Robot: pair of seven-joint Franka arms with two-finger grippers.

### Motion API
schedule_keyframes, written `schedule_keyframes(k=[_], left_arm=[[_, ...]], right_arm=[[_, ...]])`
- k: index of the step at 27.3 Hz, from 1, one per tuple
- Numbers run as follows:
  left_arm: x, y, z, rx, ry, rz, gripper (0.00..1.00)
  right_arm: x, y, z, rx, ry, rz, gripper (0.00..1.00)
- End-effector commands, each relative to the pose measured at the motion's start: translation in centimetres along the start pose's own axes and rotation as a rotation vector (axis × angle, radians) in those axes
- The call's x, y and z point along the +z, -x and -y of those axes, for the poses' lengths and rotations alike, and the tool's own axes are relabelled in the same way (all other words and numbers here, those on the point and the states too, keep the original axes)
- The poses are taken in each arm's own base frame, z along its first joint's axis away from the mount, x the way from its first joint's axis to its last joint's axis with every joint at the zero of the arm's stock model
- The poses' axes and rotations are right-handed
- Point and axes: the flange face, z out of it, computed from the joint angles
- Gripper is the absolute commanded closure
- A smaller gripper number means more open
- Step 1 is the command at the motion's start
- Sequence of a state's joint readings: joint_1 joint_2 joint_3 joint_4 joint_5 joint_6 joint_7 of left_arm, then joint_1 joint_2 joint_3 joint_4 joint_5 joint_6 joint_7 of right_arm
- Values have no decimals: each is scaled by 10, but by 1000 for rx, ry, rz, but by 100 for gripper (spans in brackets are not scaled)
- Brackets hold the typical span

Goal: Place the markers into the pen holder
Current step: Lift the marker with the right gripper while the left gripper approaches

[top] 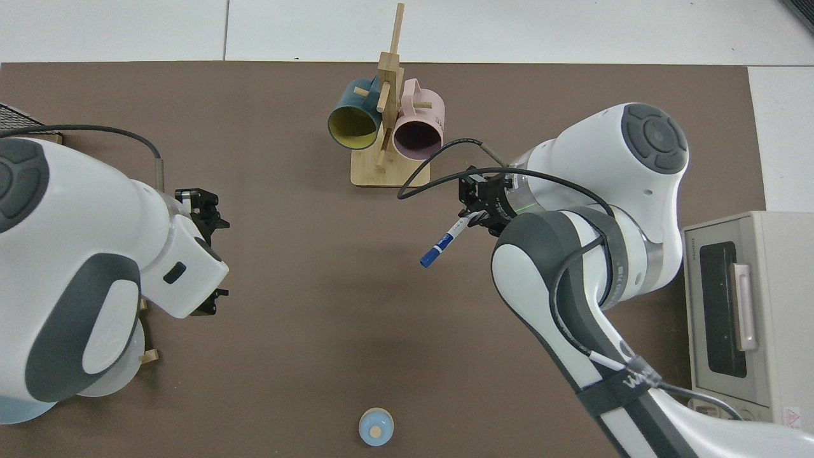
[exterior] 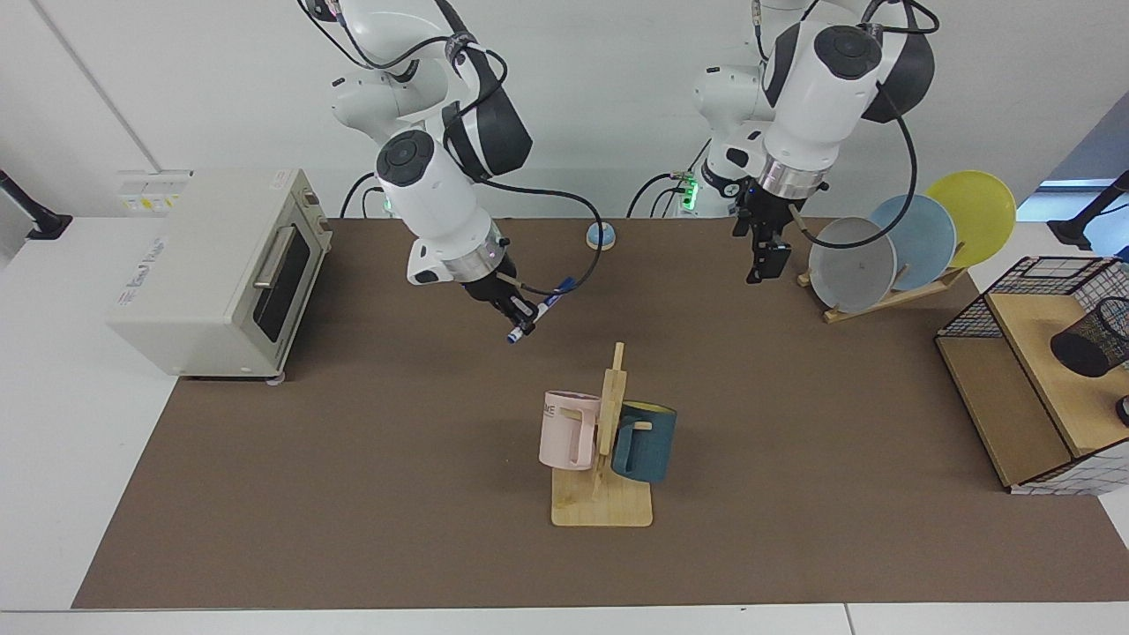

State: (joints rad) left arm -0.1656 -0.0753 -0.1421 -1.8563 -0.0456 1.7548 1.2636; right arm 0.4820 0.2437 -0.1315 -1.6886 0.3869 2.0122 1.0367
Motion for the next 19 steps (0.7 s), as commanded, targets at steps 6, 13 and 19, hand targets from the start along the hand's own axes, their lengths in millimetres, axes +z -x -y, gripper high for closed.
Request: schedule_keyframes(k=[6, 13, 19], left_arm=[[6, -45, -25, -2, 7, -33, 0], [6, -75, -42, -141, 42, -50, 1], [-2, -94, -46, -224, 18, -57, 1]], right_arm=[[5, 28, 26, 211, -61, 119, 100], [-3, 29, 35, 374, -162, 232, 100], [4, 53, 44, 439, -170, 237, 100]])
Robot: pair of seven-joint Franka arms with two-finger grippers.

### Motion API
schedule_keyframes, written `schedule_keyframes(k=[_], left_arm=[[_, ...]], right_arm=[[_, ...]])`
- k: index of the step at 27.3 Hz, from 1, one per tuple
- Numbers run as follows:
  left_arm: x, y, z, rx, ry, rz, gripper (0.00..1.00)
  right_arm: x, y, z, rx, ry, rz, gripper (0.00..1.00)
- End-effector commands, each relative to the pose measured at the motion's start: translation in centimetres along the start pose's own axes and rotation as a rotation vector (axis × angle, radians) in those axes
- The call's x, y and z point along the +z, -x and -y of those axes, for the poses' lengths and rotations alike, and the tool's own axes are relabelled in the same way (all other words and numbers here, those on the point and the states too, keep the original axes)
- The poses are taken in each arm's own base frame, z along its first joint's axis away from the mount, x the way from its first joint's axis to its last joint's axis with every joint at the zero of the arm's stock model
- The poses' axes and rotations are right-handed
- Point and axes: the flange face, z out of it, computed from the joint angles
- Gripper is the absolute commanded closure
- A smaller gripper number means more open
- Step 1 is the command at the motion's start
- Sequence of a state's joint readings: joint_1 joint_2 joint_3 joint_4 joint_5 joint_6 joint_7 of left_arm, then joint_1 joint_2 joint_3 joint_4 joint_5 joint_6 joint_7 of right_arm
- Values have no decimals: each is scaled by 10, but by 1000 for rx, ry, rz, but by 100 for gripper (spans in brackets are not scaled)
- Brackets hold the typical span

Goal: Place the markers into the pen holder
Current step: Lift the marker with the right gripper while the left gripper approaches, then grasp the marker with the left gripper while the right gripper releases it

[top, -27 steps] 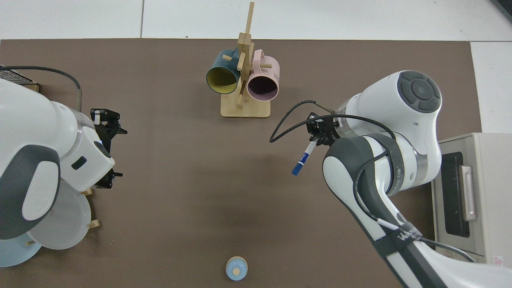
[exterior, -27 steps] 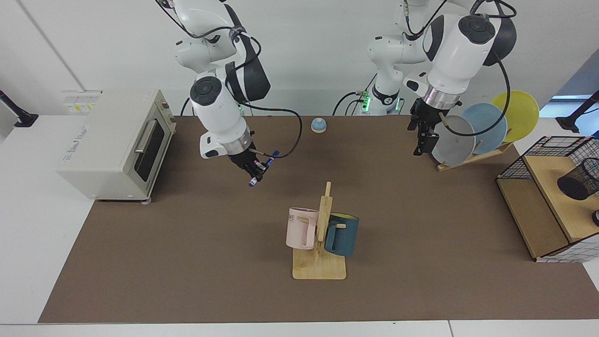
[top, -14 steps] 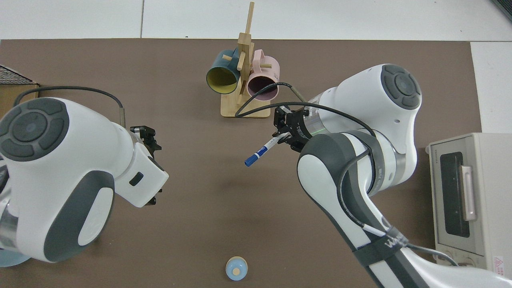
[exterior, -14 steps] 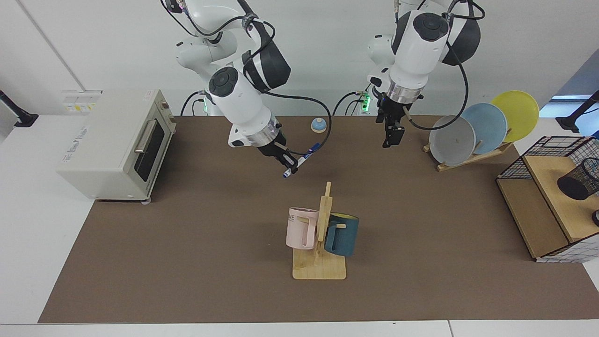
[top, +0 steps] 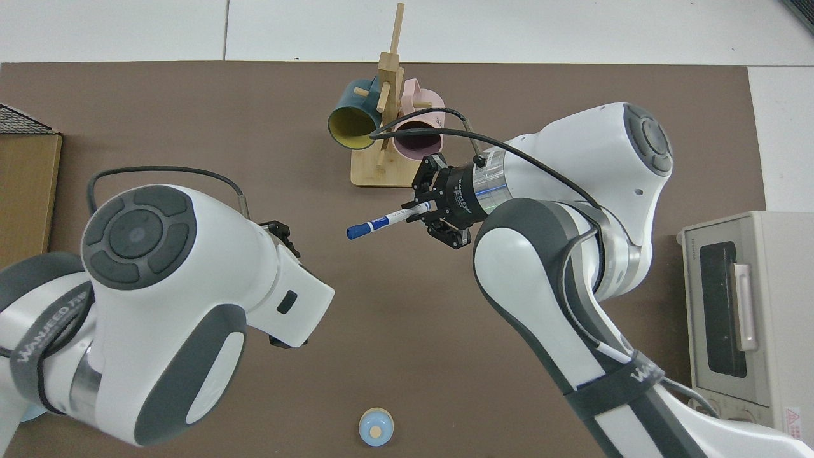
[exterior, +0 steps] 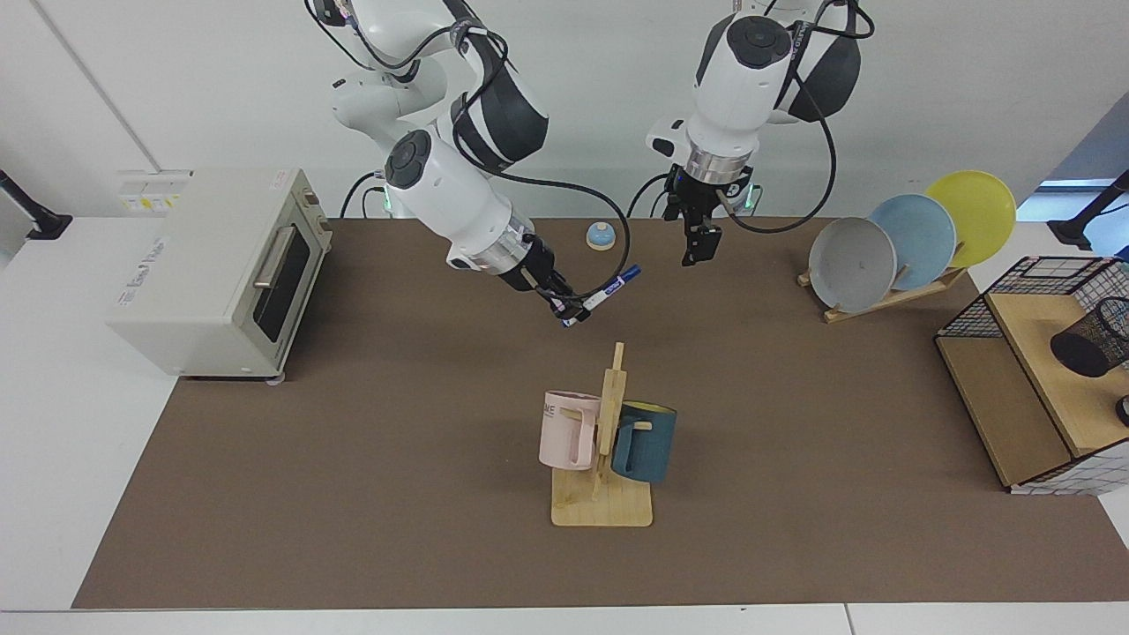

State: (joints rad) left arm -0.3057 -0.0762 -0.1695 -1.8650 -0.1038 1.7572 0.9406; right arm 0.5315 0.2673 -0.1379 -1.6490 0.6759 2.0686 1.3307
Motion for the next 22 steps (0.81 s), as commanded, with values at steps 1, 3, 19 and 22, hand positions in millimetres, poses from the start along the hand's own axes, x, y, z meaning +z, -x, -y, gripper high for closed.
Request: schedule_keyframes(k=[1, 3, 19, 22], left_arm=[[-8, -9, -7, -55, -22, -23, 1], [-14, -10, -5, -45, -35, -25, 1], [-24, -8, 8, -85, -106, -74, 1], [-24, -9, 10, -114, -120, -87, 1]], right_arm=[[13, 24, 4, 68, -29, 15, 100], [17, 31, 3, 81, -25, 16, 100], [42, 58, -12, 86, 13, 18, 100], [42, 60, -15, 84, 19, 18, 100]])
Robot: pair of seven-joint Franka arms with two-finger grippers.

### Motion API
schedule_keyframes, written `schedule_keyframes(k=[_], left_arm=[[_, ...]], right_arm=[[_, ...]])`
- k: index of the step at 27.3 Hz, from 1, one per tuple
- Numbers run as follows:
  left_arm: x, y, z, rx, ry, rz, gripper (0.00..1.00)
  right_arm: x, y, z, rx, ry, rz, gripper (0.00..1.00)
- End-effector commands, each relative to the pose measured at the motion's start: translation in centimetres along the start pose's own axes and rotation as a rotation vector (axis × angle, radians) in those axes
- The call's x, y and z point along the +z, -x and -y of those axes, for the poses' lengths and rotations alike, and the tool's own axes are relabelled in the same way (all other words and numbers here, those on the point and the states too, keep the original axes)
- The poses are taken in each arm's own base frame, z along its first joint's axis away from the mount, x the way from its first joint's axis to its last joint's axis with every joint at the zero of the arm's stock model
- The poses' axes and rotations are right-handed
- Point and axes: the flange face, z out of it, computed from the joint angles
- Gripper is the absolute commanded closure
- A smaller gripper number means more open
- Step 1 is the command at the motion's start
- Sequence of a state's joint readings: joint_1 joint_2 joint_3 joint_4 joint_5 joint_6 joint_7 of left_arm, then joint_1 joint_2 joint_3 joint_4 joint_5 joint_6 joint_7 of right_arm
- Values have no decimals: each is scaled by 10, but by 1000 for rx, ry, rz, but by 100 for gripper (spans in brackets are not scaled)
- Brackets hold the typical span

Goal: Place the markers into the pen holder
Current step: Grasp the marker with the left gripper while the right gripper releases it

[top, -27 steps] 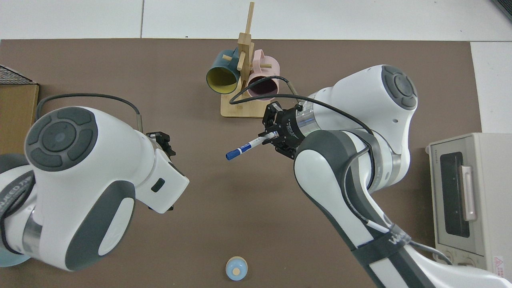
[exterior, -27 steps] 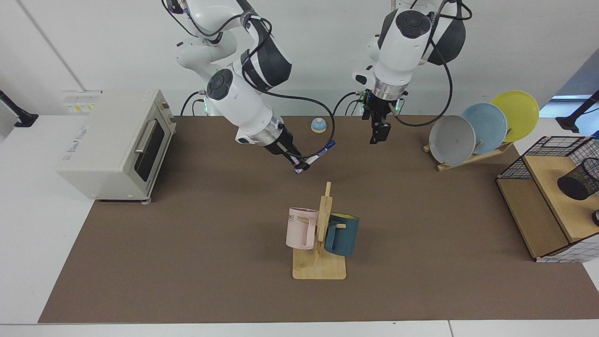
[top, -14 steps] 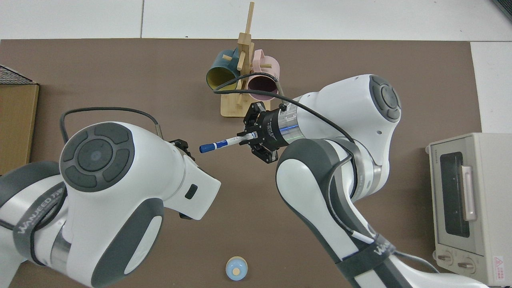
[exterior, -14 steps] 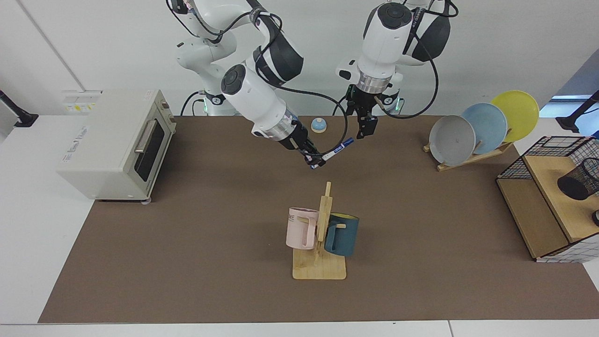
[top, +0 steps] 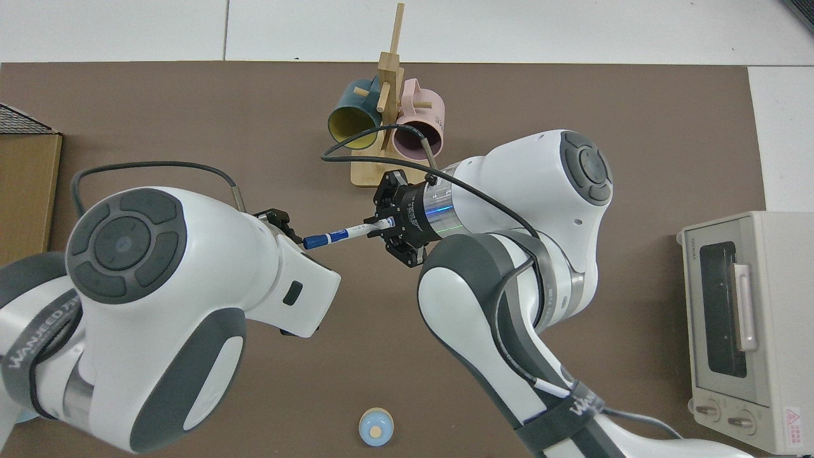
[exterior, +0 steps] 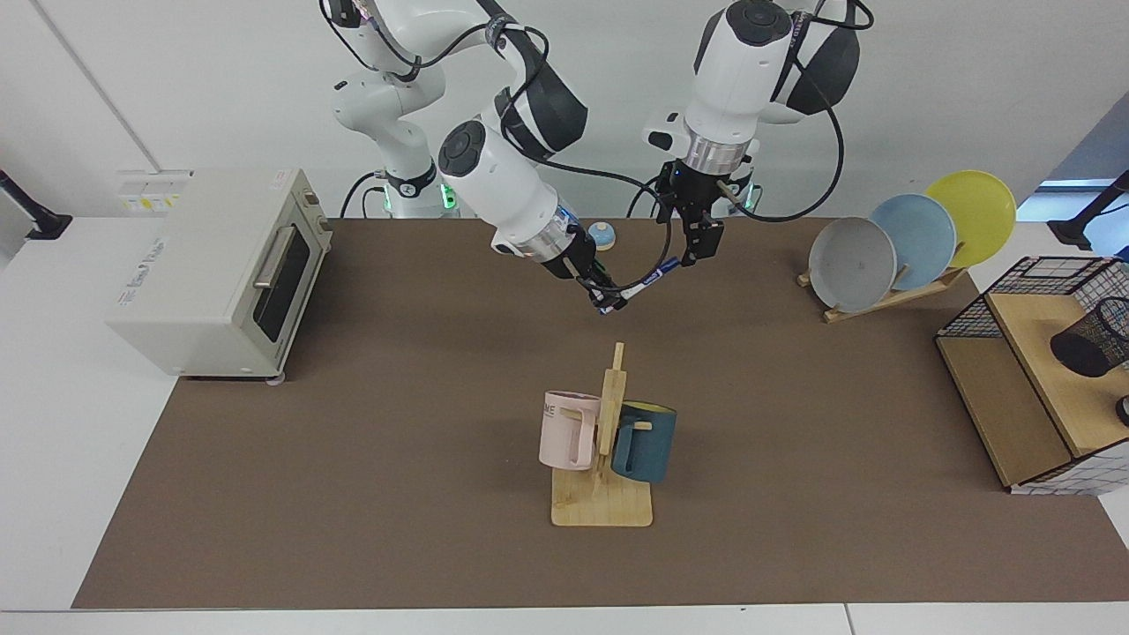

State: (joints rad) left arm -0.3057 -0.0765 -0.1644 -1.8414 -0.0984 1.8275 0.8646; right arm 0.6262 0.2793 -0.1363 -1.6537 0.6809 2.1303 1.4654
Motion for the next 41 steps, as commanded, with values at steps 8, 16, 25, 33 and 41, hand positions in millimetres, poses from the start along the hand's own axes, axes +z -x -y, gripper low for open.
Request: schedule_keyframes(k=[8, 16, 25, 33, 41], left_arm=[[1, -6, -1, -53, -43, -30, 3], [12, 0, -6, -55, -17, -2, 9], [11, 0, -4, -50, -19, -5, 74], [11, 4, 0, -62, -12, 3, 100], [10, 7, 2, -68, -11, 6, 100]], right_arm=[[11, 16, -14, 6, 25, 5, 100], [9, 13, -14, 12, 26, 9, 100], [8, 10, -15, 9, 29, 4, 100], [8, 9, -15, 9, 29, 4, 100], [8, 10, -15, 21, 32, 3, 0]])
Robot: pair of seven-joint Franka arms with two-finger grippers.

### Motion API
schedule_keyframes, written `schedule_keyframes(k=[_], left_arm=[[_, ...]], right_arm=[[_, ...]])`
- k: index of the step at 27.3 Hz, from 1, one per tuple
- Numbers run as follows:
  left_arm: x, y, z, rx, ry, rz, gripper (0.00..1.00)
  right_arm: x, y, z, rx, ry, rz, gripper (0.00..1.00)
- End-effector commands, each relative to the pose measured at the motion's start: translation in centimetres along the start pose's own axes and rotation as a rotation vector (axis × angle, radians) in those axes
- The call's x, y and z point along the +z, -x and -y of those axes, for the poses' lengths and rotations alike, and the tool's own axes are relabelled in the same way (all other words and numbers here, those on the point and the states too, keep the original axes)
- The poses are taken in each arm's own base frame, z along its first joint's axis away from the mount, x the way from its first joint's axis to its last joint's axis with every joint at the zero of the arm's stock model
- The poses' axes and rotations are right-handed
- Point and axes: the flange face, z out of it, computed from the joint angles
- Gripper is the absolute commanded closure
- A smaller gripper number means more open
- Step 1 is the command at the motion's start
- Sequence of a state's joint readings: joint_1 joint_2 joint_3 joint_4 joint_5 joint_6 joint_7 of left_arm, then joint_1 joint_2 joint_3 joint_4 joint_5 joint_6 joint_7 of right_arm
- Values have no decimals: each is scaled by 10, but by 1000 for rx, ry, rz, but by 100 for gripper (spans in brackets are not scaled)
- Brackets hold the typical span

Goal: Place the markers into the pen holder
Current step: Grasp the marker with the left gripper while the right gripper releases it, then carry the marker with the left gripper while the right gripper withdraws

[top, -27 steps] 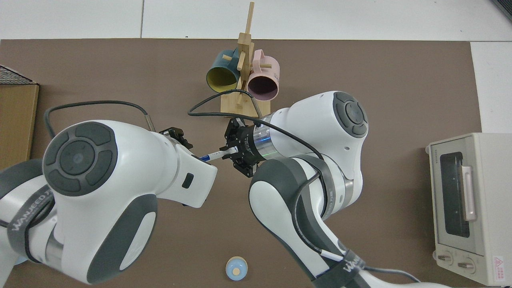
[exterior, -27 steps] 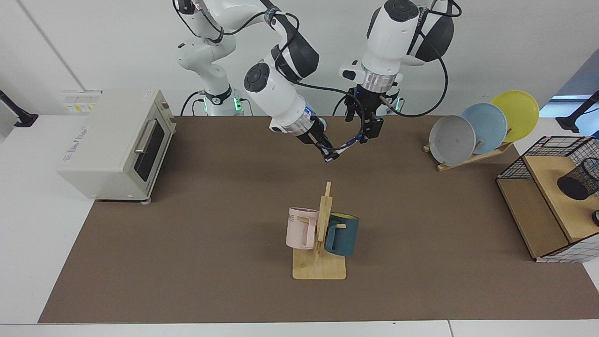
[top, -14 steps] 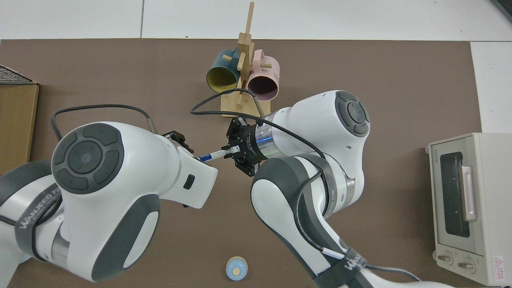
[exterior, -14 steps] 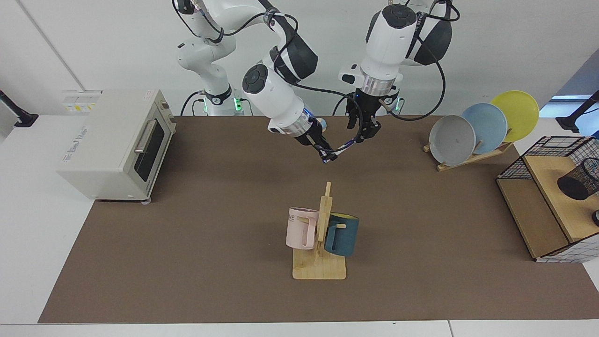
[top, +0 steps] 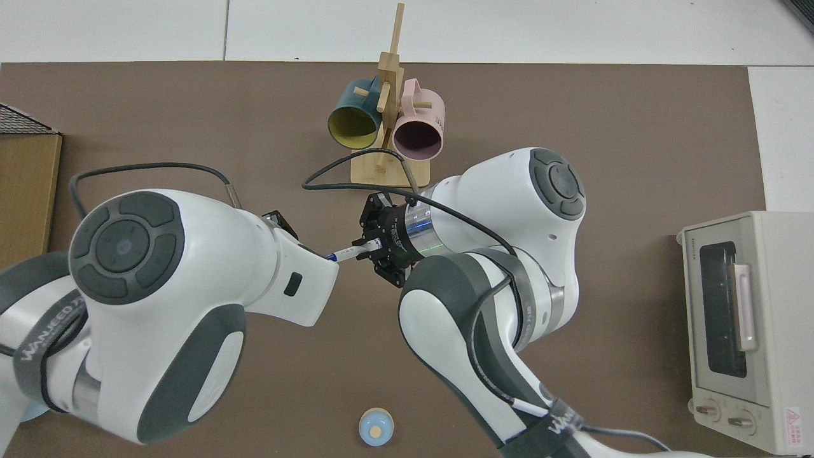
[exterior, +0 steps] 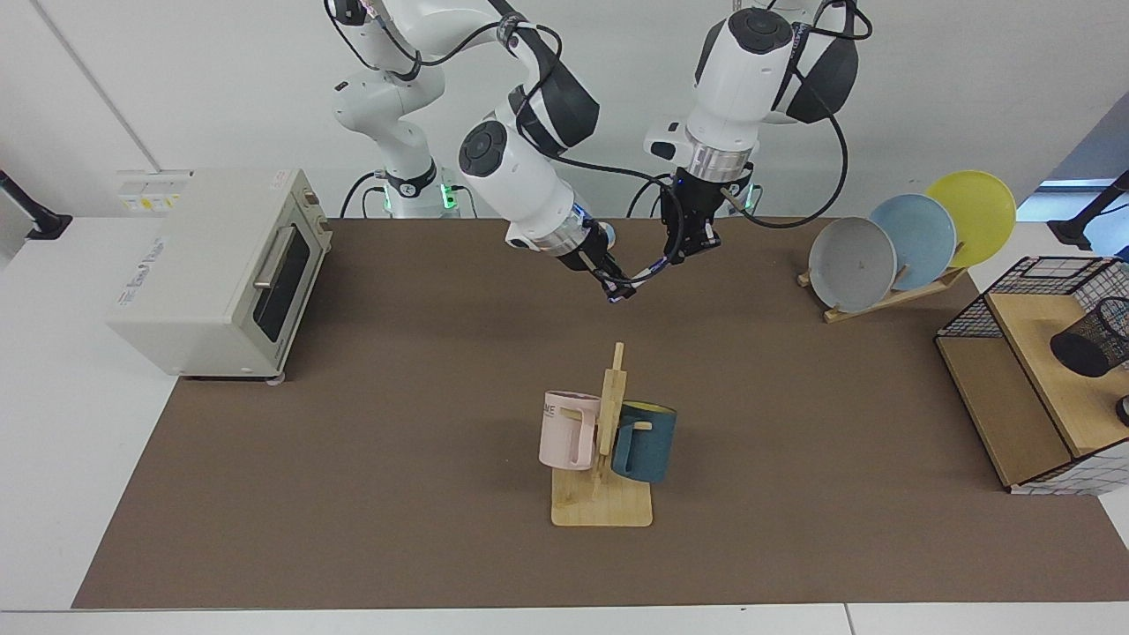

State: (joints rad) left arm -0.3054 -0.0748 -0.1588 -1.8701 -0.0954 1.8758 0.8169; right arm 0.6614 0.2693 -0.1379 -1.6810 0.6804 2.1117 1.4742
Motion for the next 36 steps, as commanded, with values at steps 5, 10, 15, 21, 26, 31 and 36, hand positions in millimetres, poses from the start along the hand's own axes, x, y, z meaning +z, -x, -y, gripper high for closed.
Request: schedule_keyframes(k=[5, 10, 15, 21, 26, 31, 36], left_arm=[[1, 5, -4, -13, 13, 21, 100], [2, 12, -1, -27, 26, 37, 100], [-1, 30, 12, -55, 27, 71, 100], [-3, 79, 35, -88, 86, 148, 100], [-14, 142, 71, -55, 110, 167, 100], [-28, 180, 92, 28, 55, 275, 100], [-42, 220, 111, 58, 24, 344, 100]], right_arm=[[-8, -5, -1, 30, -13, -3, 0], [-12, -11, -1, -15, -5, -51, 0], [-21, -17, -2, -201, 13, -188, 0], [-47, -50, 4, -331, 35, -256, 0], [-76, -77, 0, -526, 115, -346, 0], [-115, -112, -2, -741, 185, -403, 0], [-155, -144, -10, -887, 237, -411, 0]])
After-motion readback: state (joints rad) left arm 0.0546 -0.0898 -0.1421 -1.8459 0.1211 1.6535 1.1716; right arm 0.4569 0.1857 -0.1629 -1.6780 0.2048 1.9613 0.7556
